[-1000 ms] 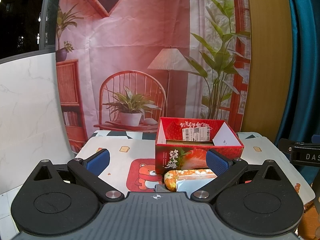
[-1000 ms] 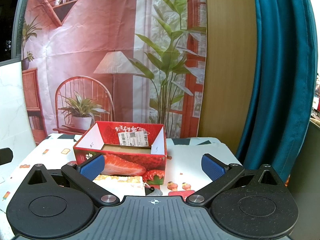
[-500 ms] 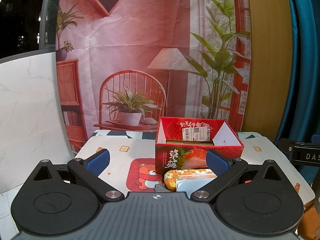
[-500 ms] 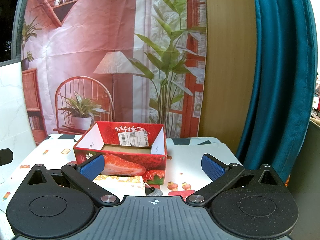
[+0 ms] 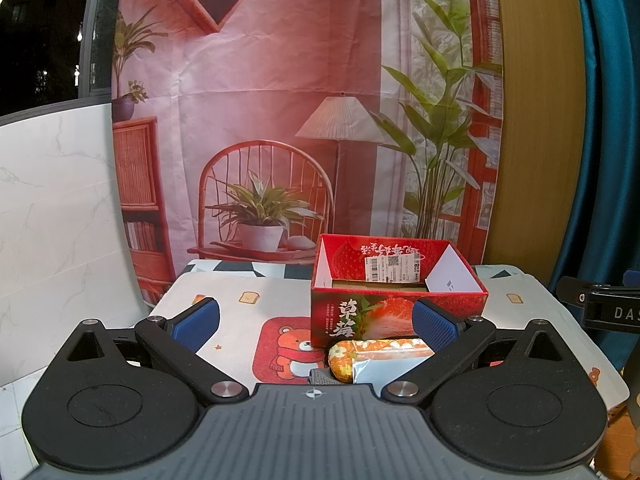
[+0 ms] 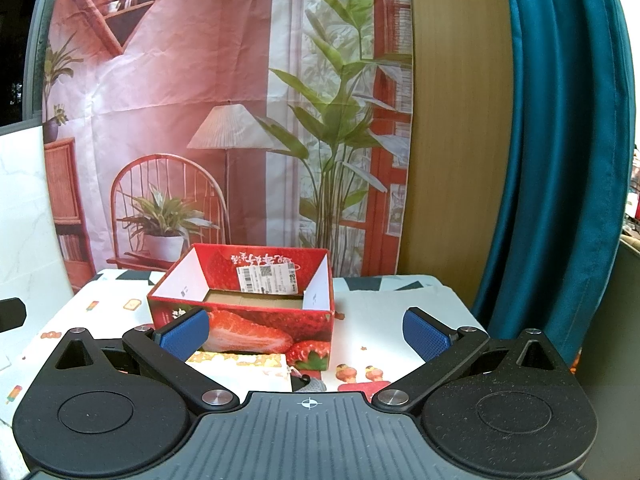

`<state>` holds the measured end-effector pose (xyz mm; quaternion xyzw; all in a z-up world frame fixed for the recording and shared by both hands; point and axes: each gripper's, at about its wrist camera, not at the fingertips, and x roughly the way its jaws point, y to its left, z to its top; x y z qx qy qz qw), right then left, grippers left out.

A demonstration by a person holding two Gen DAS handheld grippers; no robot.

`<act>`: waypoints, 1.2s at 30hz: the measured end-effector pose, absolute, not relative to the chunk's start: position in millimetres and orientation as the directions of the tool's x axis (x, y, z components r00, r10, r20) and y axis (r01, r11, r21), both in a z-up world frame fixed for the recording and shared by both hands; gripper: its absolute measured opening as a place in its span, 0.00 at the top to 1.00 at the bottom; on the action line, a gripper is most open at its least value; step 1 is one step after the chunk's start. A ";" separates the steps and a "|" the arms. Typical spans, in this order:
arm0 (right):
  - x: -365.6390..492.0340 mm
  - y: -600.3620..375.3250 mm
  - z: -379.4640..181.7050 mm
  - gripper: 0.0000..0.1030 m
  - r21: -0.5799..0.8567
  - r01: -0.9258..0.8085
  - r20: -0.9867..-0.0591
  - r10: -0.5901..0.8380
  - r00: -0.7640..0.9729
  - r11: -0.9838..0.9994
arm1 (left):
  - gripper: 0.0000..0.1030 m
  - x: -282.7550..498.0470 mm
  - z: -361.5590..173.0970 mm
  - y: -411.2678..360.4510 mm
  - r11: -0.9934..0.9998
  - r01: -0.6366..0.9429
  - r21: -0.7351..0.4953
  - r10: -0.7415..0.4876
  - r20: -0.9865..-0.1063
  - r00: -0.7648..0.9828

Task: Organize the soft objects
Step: 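Move the right tool down and close it on the blue cotton-pad bag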

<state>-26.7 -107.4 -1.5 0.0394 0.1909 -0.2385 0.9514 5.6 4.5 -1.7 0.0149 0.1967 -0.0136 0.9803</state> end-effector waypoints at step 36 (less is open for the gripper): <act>31.7 -129.8 -157.9 0.22 0.106 0.306 -0.625 -0.176 0.761 0.946 | 0.49 116.0 -179.6 8.4 0.925 0.167 -0.341 -0.377 -0.769 0.516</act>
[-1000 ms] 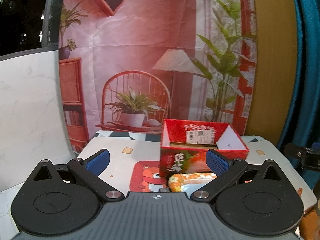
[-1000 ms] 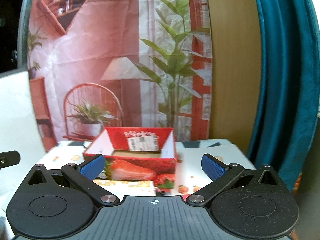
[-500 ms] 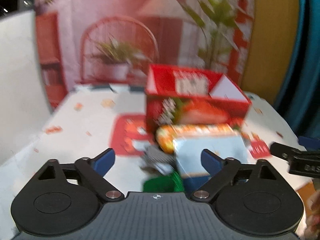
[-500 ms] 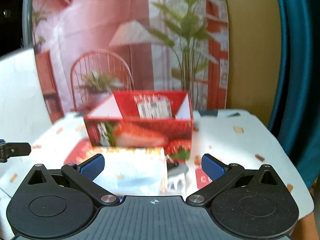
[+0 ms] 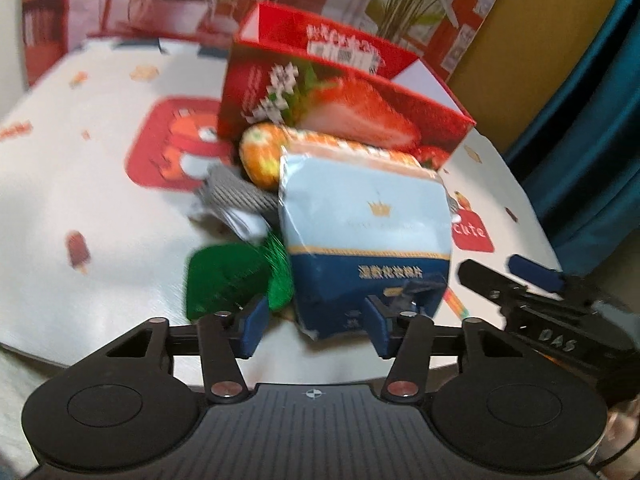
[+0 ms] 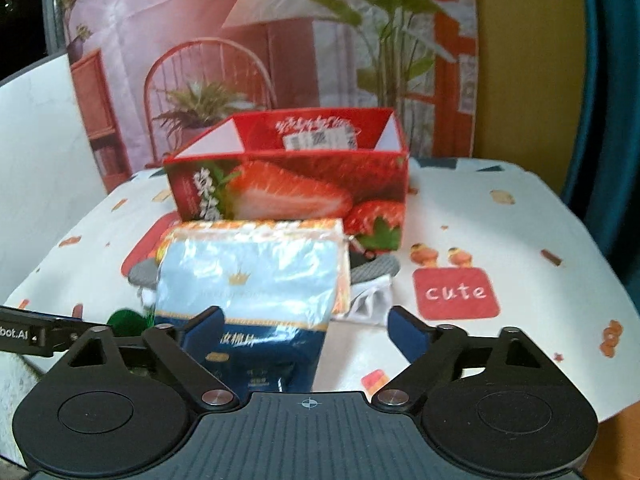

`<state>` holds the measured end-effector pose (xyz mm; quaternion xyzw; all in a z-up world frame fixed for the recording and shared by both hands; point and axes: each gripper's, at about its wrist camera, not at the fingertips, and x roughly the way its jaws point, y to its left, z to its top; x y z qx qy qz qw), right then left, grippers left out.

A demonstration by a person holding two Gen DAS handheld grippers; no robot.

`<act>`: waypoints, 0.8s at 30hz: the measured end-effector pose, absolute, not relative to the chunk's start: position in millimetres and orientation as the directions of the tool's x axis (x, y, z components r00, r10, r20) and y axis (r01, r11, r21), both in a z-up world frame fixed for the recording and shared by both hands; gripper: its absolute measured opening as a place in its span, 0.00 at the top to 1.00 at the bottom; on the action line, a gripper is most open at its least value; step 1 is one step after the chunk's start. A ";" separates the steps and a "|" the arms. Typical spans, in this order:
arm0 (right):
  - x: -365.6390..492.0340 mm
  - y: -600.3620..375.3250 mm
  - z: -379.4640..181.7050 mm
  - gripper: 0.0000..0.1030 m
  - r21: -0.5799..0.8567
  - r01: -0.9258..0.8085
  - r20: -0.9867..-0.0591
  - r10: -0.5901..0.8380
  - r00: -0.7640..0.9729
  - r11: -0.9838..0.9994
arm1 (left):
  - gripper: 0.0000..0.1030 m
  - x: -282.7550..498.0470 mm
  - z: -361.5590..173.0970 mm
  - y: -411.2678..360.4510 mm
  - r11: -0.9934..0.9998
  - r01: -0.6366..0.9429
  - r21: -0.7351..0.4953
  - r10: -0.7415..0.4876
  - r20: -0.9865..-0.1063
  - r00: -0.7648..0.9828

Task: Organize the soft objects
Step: 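Move the right tool down and close it on the blue cotton-pad bag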

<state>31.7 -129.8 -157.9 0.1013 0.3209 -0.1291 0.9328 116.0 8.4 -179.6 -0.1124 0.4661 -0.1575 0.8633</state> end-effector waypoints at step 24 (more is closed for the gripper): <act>58.2 -136.2 -213.2 0.37 0.180 0.200 -0.658 -0.034 0.752 0.963 | 0.49 148.5 -224.5 -0.8 0.828 0.150 -0.541 -0.538 -0.688 0.488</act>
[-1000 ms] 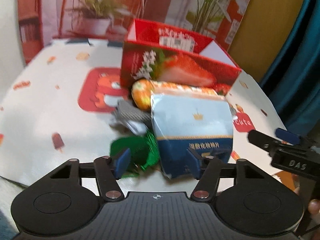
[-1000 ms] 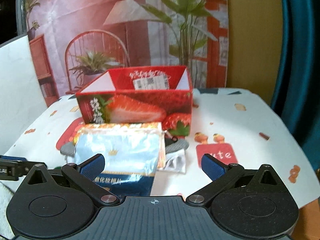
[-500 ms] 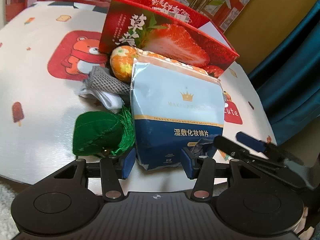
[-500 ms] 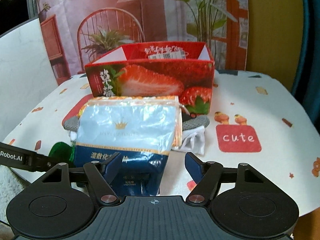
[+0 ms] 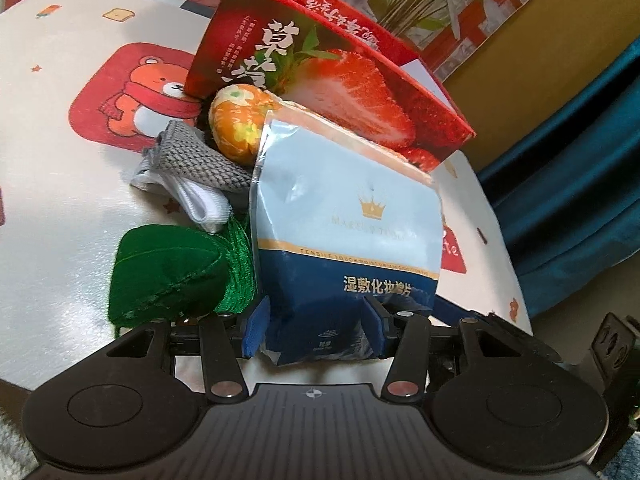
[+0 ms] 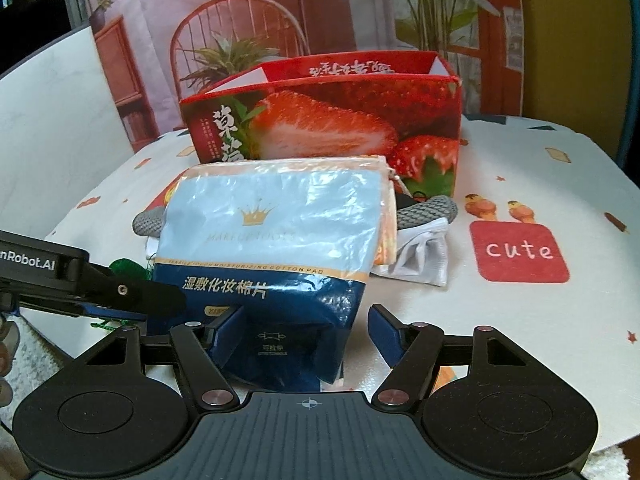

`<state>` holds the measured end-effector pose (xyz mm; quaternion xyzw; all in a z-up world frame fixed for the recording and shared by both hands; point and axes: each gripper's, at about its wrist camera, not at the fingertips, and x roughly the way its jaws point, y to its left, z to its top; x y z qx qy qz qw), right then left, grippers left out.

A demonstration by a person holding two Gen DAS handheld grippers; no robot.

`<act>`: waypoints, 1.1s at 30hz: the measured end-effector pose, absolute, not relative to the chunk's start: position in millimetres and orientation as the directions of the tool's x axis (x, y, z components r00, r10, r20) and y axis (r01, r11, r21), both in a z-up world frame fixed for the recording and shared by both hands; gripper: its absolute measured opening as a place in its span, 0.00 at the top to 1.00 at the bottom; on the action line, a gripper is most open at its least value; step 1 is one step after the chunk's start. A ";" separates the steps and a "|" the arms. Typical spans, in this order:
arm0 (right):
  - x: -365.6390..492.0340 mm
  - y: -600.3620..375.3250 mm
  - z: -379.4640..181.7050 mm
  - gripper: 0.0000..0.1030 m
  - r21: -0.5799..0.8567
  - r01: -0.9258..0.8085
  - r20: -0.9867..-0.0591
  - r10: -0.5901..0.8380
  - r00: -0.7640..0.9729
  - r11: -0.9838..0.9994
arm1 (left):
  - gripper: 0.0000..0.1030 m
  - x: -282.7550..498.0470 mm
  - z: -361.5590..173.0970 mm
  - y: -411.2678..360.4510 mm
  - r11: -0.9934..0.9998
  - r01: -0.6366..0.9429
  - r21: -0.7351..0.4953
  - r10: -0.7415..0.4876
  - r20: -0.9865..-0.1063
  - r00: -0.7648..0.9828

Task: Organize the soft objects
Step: 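Move the right tool down and close it on the blue cotton-pad bag, then lift the blue cotton-pad bag with the right tool over the red box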

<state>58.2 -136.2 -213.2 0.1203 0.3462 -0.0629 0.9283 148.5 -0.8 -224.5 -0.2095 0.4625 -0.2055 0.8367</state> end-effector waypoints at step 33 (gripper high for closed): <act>54.8 -124.8 -206.8 0.52 0.188 0.115 -0.589 0.018 0.808 0.975 | 0.44 135.0 -217.0 -3.6 0.862 0.232 -0.451 -0.496 -0.654 0.572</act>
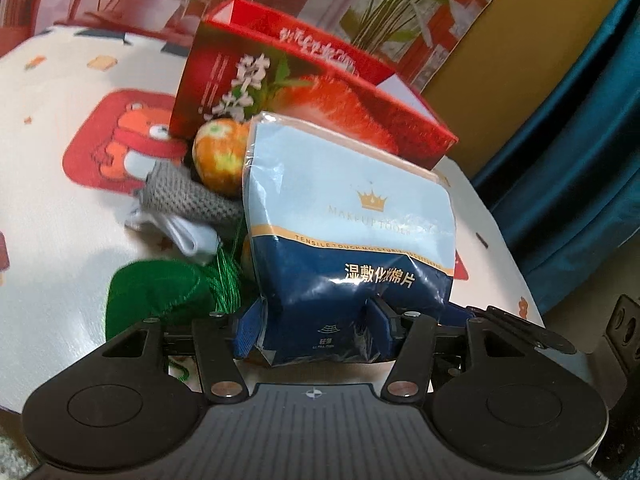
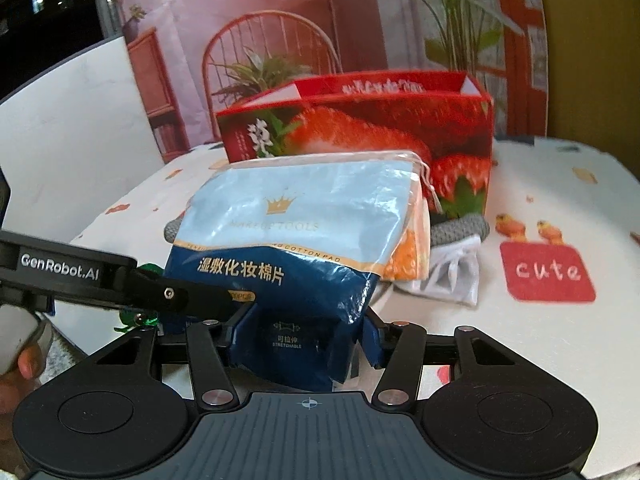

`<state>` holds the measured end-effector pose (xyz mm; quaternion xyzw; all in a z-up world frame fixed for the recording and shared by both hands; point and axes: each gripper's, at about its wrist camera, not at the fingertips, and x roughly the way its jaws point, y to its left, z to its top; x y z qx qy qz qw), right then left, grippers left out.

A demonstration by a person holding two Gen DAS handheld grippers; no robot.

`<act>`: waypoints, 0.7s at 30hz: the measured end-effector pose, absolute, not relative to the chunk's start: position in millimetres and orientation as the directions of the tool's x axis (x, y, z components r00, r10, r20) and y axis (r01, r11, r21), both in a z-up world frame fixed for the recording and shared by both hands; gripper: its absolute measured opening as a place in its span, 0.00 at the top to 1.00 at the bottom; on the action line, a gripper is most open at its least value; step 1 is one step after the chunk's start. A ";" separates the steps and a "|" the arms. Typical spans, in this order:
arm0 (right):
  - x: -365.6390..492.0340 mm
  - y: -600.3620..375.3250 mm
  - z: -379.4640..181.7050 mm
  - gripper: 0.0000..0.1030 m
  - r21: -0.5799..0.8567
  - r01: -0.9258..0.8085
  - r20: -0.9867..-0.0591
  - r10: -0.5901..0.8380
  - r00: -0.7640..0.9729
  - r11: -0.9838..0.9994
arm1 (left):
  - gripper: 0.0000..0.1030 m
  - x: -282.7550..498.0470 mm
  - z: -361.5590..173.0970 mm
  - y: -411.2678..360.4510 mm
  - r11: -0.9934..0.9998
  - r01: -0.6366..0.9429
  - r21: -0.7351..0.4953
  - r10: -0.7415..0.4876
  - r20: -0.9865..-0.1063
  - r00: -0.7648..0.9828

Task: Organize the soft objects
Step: 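Lift the blue cotton-pad bag with the right tool over the red box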

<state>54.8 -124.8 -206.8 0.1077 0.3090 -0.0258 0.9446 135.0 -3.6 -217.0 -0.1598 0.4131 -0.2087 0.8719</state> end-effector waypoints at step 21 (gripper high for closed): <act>92.0 -139.5 -104.9 0.51 0.141 0.046 -0.434 0.020 0.901 0.989 | 0.44 158.2 -118.4 -4.2 0.868 0.298 -0.398 -0.476 -0.491 0.729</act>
